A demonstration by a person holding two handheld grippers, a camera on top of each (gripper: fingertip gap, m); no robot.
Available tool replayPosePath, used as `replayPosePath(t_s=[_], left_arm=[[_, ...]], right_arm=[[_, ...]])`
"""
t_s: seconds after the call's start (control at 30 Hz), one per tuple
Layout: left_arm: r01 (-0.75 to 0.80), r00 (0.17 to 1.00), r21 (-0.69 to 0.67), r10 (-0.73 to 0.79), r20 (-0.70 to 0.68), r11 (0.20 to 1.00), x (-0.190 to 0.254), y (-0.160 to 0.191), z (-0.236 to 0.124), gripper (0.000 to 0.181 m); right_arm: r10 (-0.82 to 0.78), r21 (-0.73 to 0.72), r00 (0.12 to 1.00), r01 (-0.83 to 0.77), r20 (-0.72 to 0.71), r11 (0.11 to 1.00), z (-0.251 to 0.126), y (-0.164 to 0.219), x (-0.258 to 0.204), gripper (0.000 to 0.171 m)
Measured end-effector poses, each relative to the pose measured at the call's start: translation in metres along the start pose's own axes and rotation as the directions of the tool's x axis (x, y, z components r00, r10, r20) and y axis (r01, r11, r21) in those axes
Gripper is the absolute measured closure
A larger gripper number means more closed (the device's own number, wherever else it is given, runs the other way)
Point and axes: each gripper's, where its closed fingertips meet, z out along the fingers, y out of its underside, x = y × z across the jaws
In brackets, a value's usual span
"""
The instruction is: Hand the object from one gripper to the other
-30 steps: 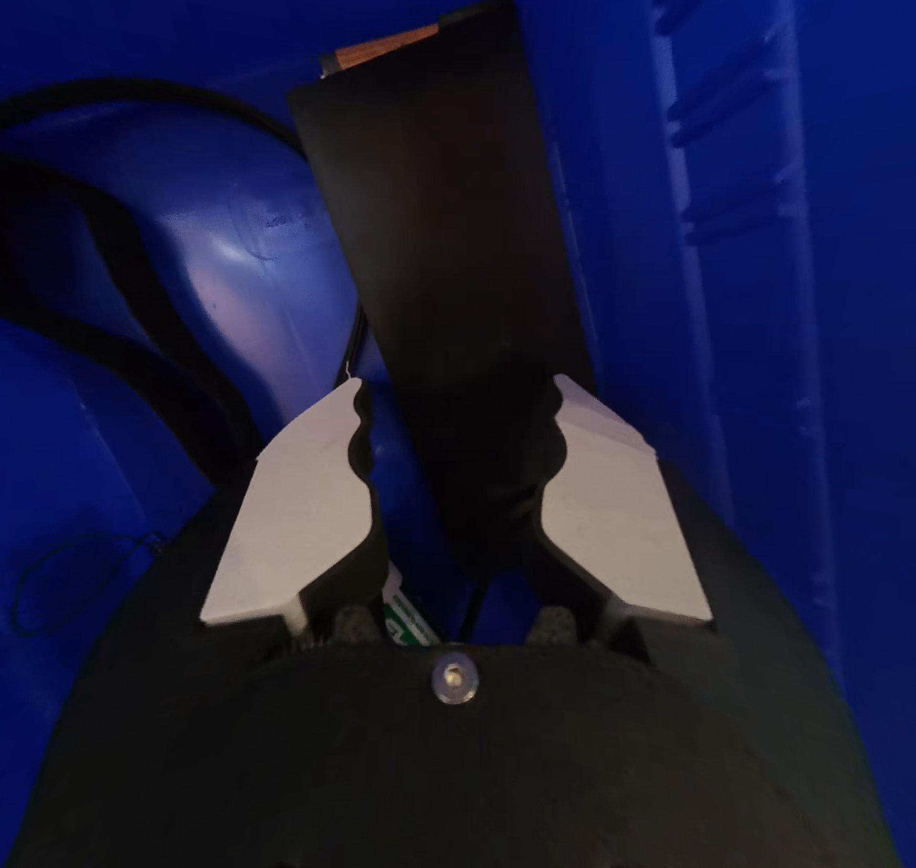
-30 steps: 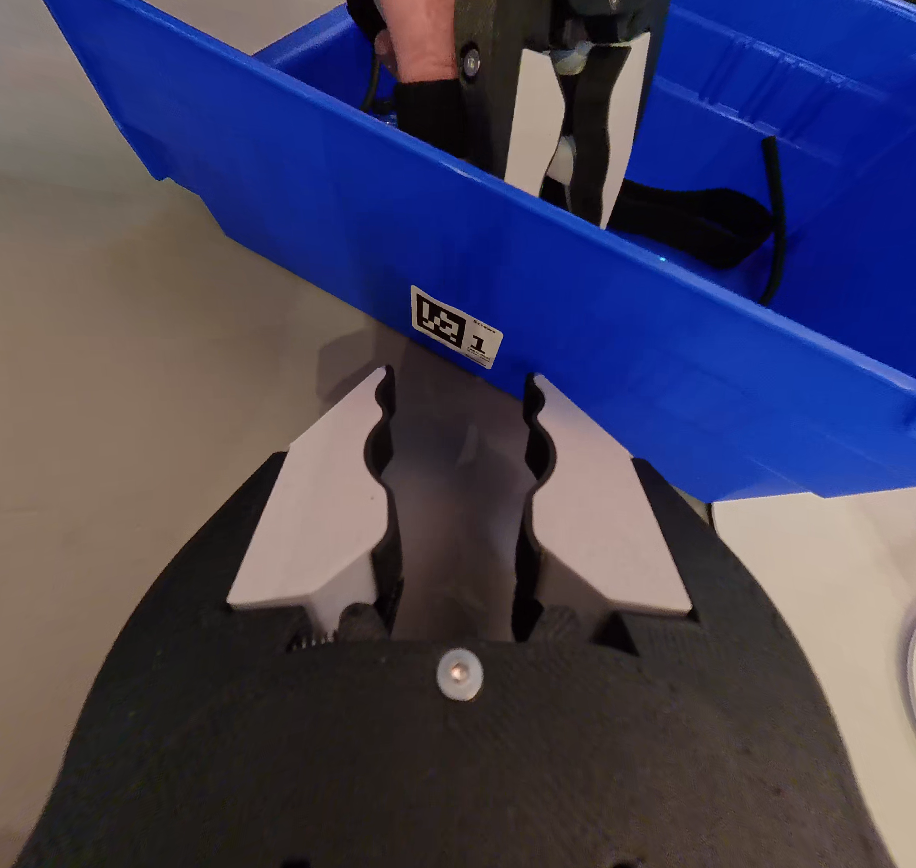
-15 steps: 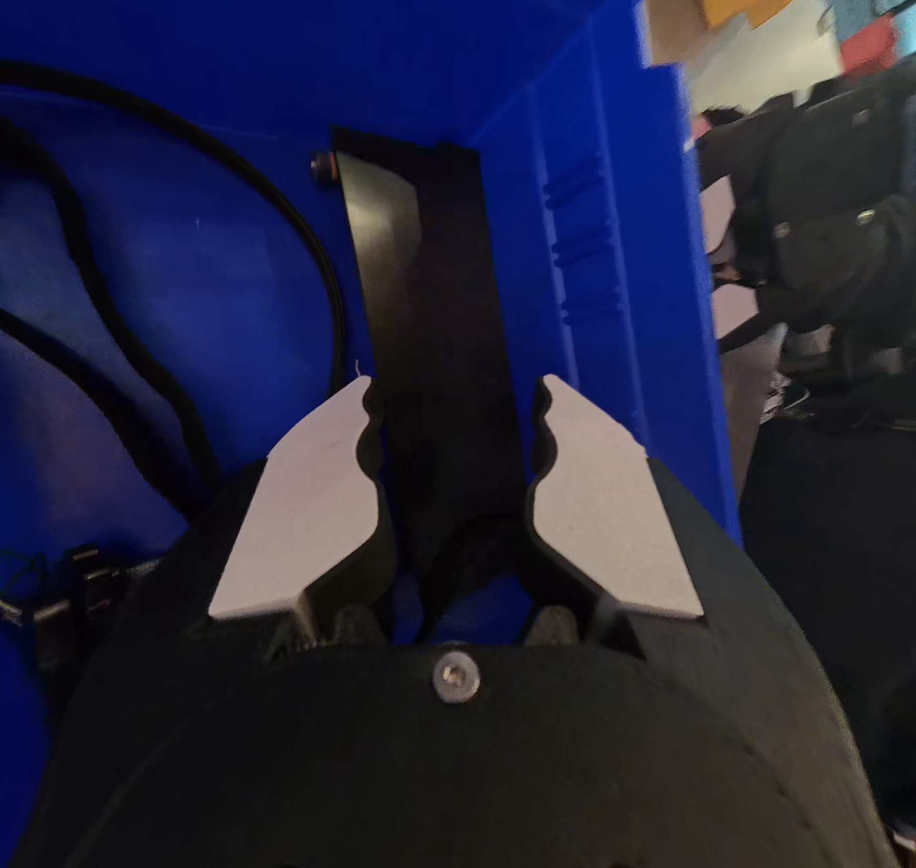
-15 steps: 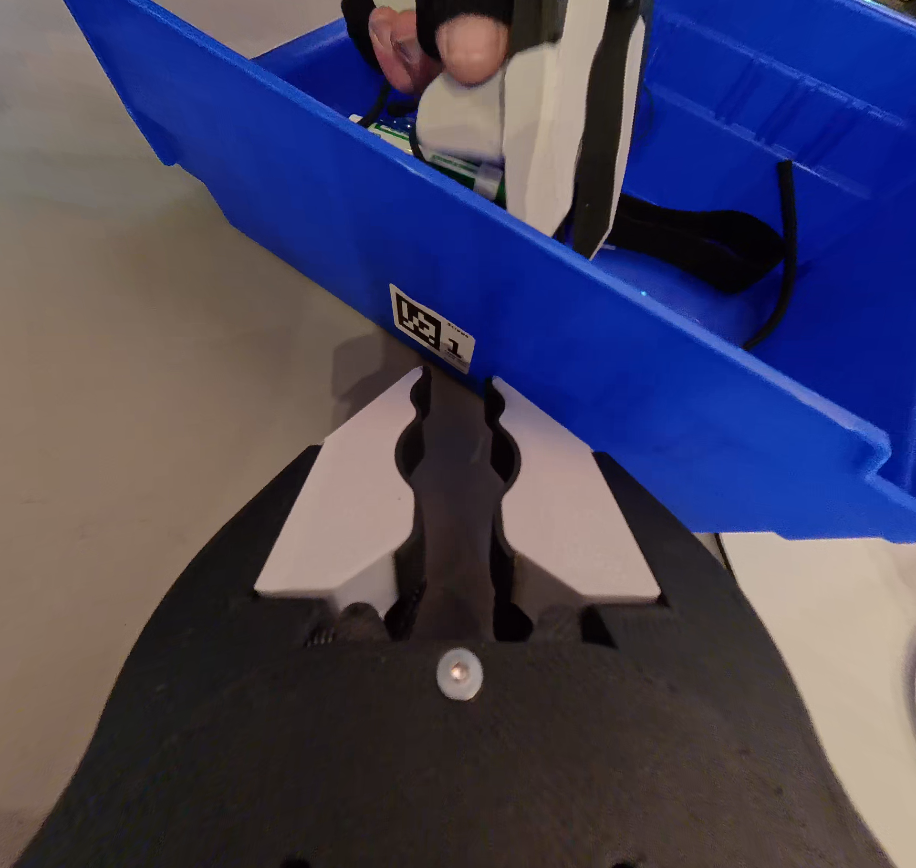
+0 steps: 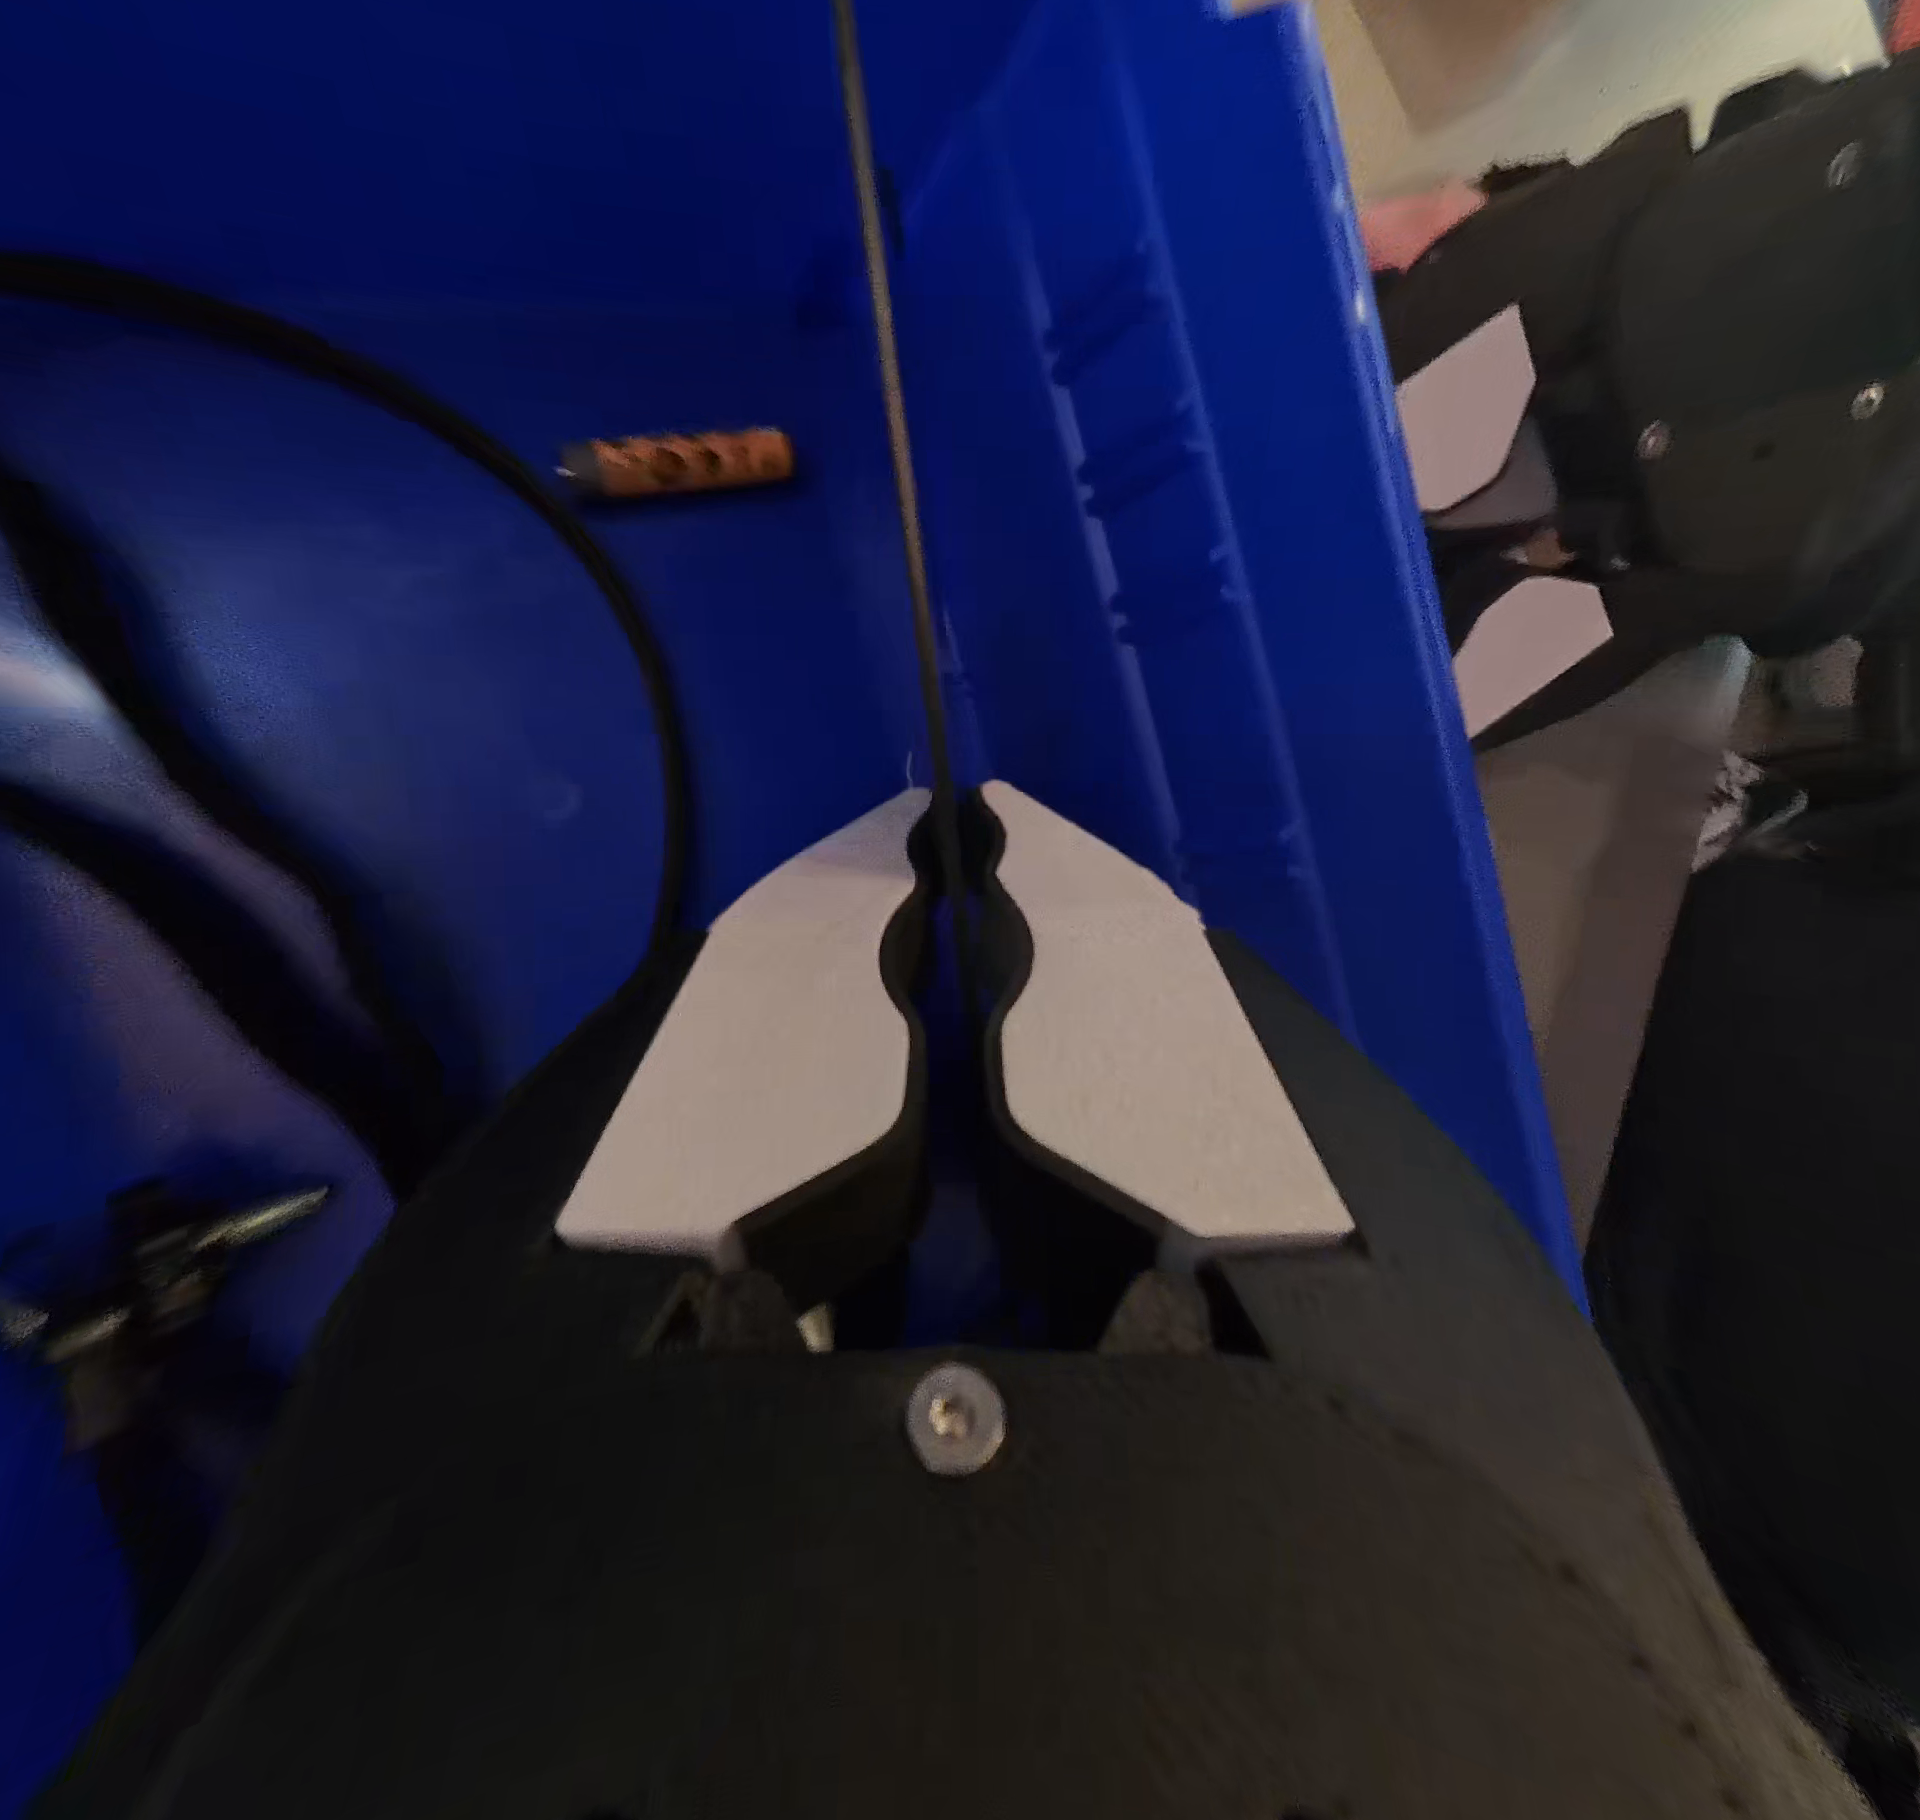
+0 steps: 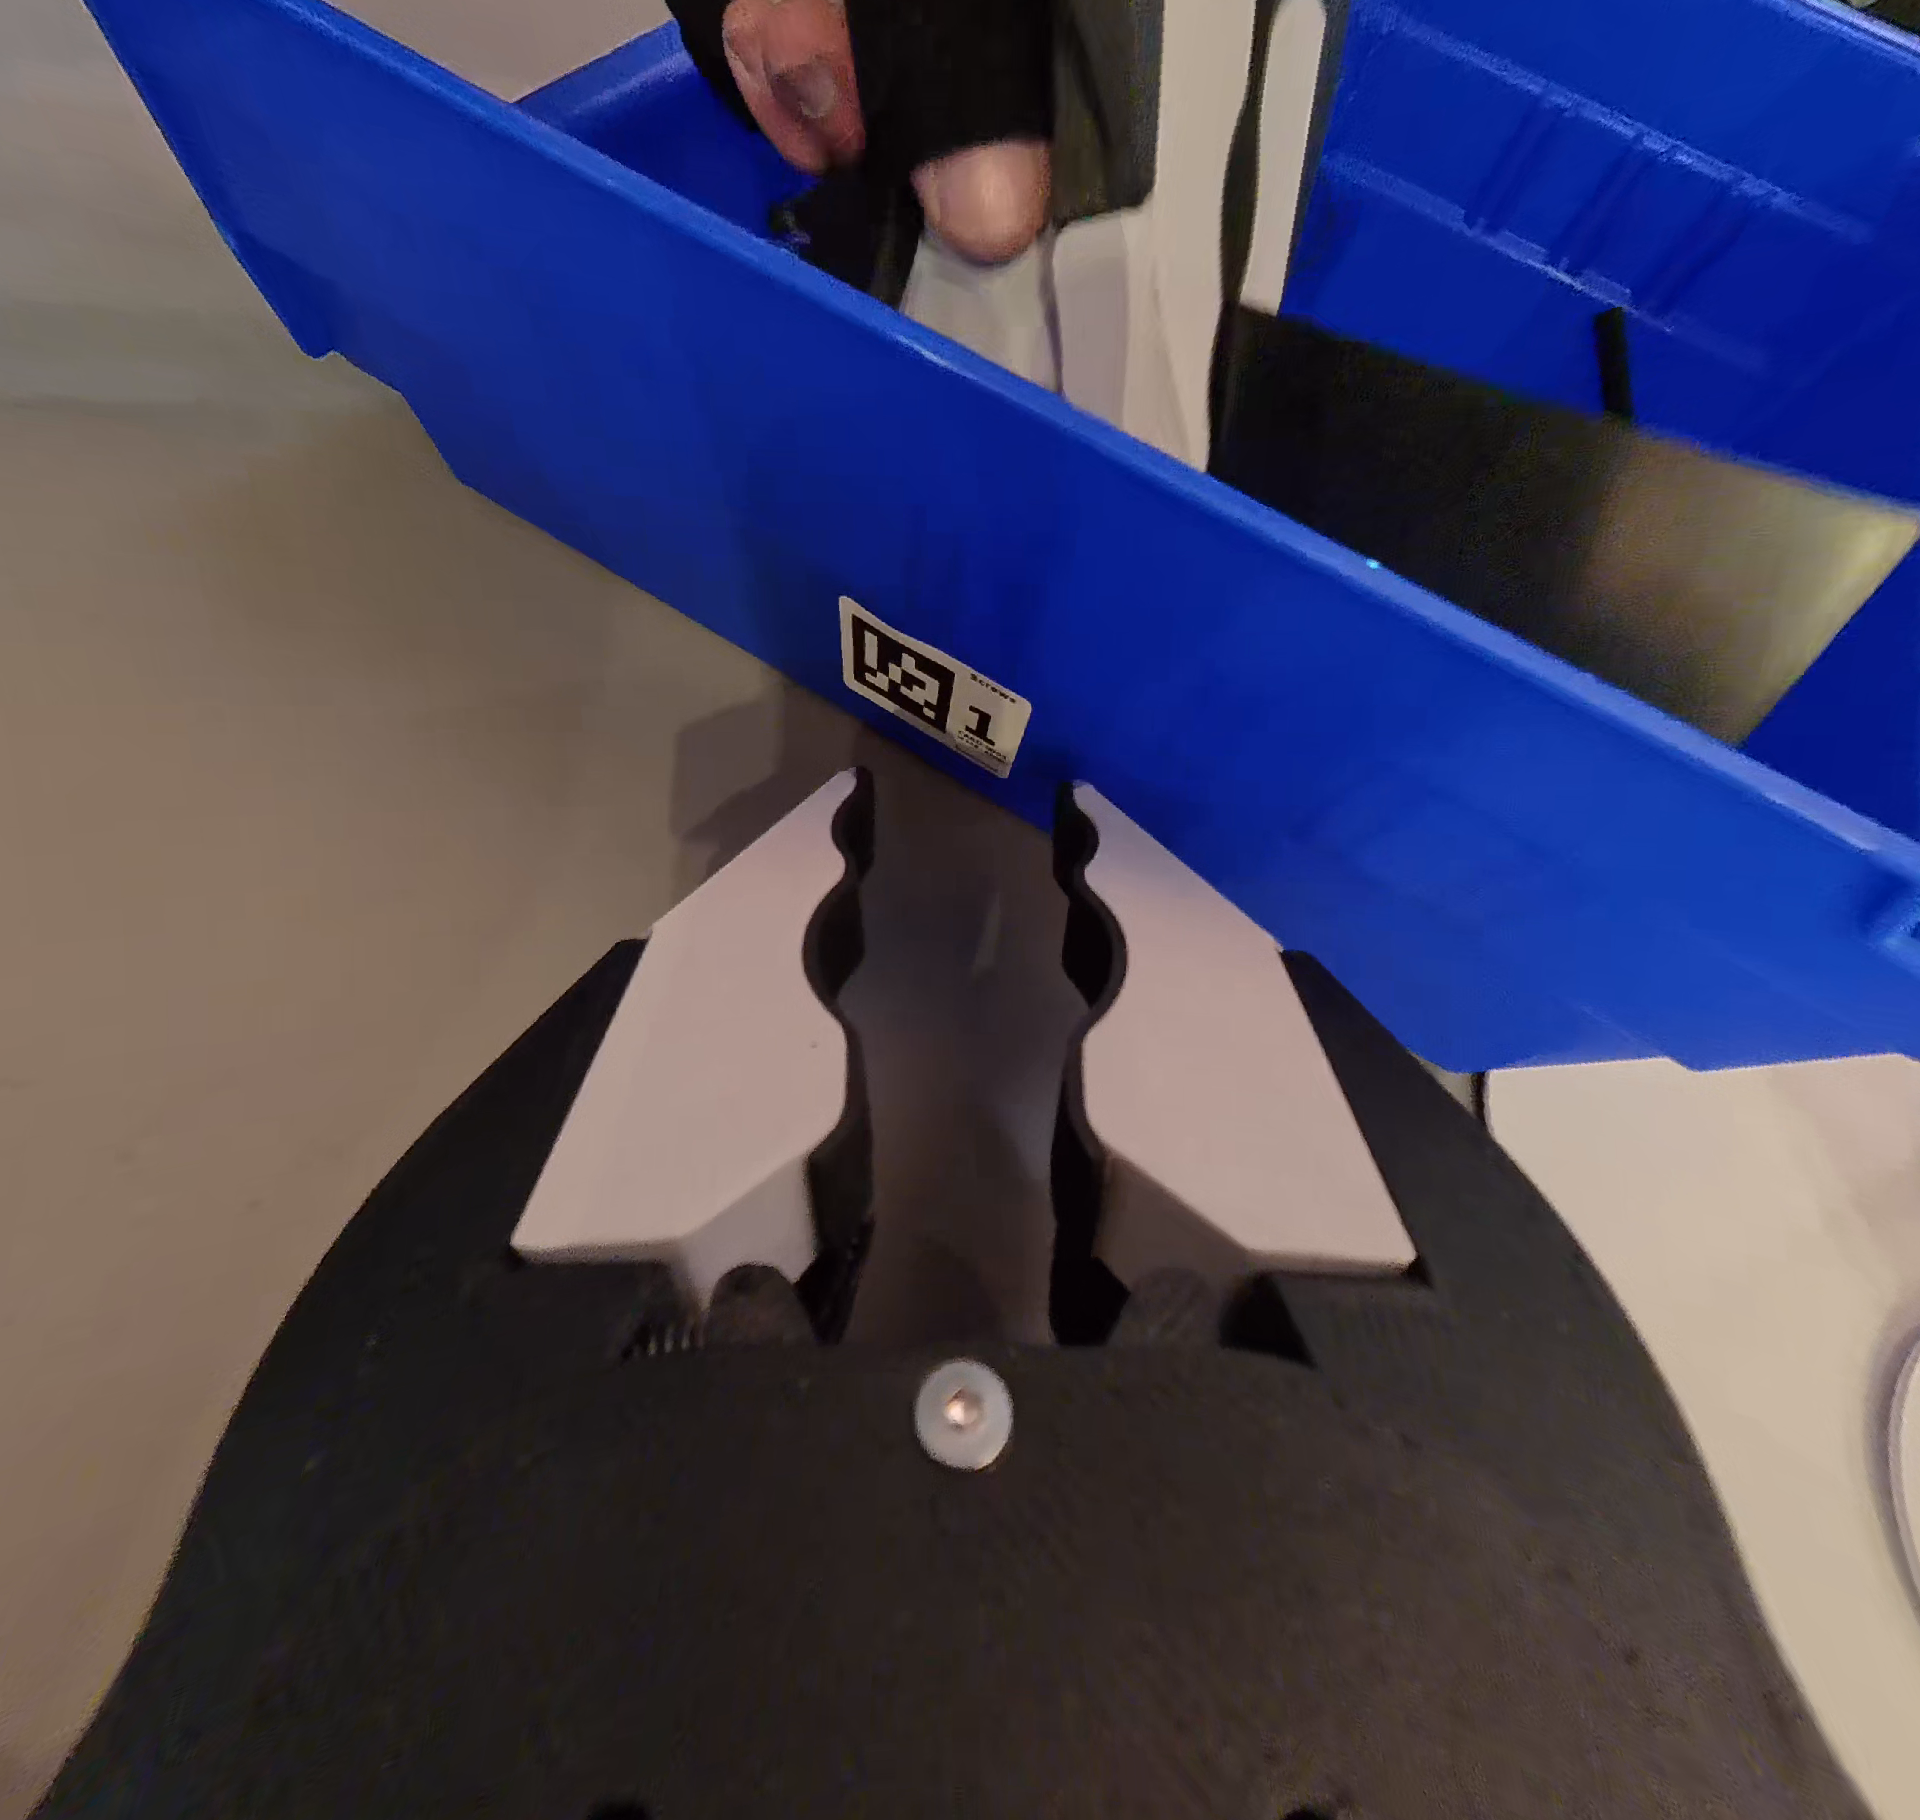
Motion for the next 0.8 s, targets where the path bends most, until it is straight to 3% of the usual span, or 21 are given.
replayPosePath(t_s=[0.03,0.23,0.47,0.67,0.8], left_arm=[[-0.003,1.000,0.020,0.002,0.025,1.000,-0.002,-0.002,-0.006,0.178],[0.030,0.996,0.085,-0.038,0.086,0.996,-0.002,0.004,-0.027,0.178],[-0.045,0.952,0.326,-0.059,0.301,0.944,-0.033,-0.018,-0.087,0.178],[-0.144,0.934,0.461,-0.034,0.355,0.876,-0.020,-0.030,-0.126,0.178],[-0.304,0.892,0.487,0.065,0.448,0.819,0.006,-0.043,-0.134,0.179]], right_arm=[[0.000,0.001,1.000,0.000,-0.004,1.000,0.001,-0.001,0.001,0.140],[0.010,-0.008,0.999,-0.010,-0.034,1.000,0.020,-0.009,0.024,0.135],[0.036,-0.068,0.998,-0.040,-0.060,0.997,0.051,-0.020,0.054,0.127],[0.094,0.028,0.994,-0.093,-0.051,0.995,0.015,-0.029,0.041,0.122],[0.129,0.130,0.991,-0.124,-0.034,0.984,-0.025,-0.040,0.029,0.123]])
